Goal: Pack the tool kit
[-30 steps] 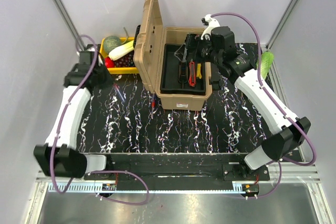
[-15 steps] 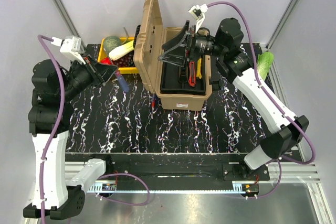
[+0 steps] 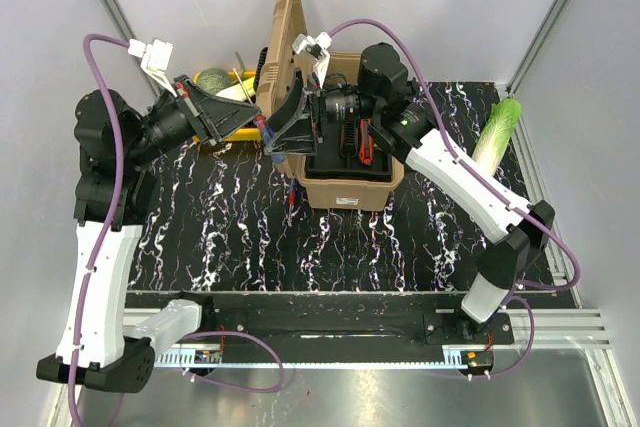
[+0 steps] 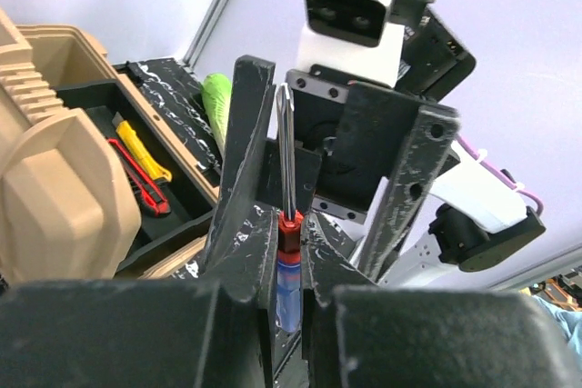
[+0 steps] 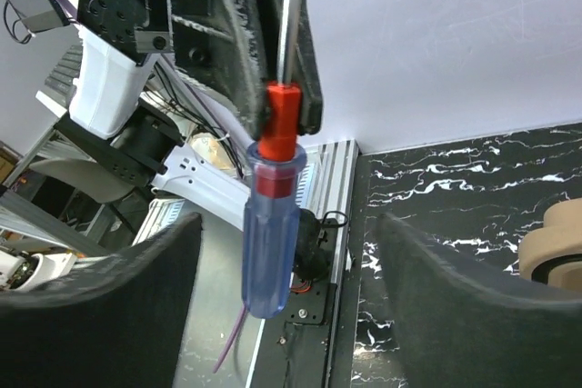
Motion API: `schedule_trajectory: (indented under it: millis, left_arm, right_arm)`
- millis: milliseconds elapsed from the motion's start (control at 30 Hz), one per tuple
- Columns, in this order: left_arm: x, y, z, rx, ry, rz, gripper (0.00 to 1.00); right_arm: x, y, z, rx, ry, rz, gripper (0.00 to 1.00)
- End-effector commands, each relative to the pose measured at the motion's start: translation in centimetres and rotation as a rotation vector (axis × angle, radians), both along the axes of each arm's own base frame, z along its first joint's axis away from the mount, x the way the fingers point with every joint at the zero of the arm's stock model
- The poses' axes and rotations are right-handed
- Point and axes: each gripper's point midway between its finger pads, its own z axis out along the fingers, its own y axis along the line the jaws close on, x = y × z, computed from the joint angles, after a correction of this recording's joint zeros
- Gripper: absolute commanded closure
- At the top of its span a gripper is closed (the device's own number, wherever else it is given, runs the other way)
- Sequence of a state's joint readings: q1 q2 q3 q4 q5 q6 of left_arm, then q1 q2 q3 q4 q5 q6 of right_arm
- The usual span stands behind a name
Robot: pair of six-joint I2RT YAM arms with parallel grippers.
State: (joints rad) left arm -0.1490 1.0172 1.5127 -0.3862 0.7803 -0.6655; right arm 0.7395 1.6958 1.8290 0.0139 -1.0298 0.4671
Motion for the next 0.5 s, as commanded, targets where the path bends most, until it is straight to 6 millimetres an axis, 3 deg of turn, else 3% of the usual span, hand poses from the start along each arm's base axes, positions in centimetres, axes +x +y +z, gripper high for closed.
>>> schedule_trajectory:
  millis: [0, 67, 133, 200, 233, 267, 333, 400, 467]
  left_arm:
    - [-1.7, -0.8, 4.0, -0.046, -0.125, -0.071, 1.0]
    - [-1.8, -0.9, 4.3, -0.047, -0.134, -0.078, 1.0]
    - [-1.6, -1.0, 4.4, -0.046, -0.132, -0.083, 0.98]
    - [-1.5, -1.2, 4.3, -0.044, -0.131, -0.092, 0.72]
    - [-1.4, -1.2, 4.3, -0.039, -0.135, -0.091, 0.62]
    - [-1.5, -1.1, 4.4, -0.024, -0.154, -0.084, 0.45]
    - [-1.1, -0.6, 4.3, 0.013, -0.171, -0.033, 0.2]
    - [-0.5, 0.3, 3.4, 0.068, -0.16, 0.043, 0.06]
    - [0.0, 1.4, 2.6, 0.12, -0.165, 0.12, 0.03]
  right_arm:
    - [-0.1, 0.0, 1.6, 0.013, -0.03, -0.021, 0.24]
    - [0.1, 0.1, 1.4, 0.006, -0.023, -0.03, 0.37]
    - [0.1, 0.2, 1.5, 0.006, -0.023, -0.029, 0.66]
    - [0.5, 0.2, 1.6, 0.01, -0.025, -0.05, 0.97]
    - [0.9, 0.3, 1.7, 0.013, -0.025, -0.079, 1.0]
    - [1.3, 0.1, 1.9, 0.022, -0.04, -0.118, 1.0]
    - [2.7, -0.4, 2.6, 0.048, -0.068, -0.235, 1.0]
    - [4.4, -1.3, 3.8, 0.101, -0.116, -0.383, 1.0]
    - [6.2, -2.9, 4.9, 0.149, -0.13, -0.55, 1.0]
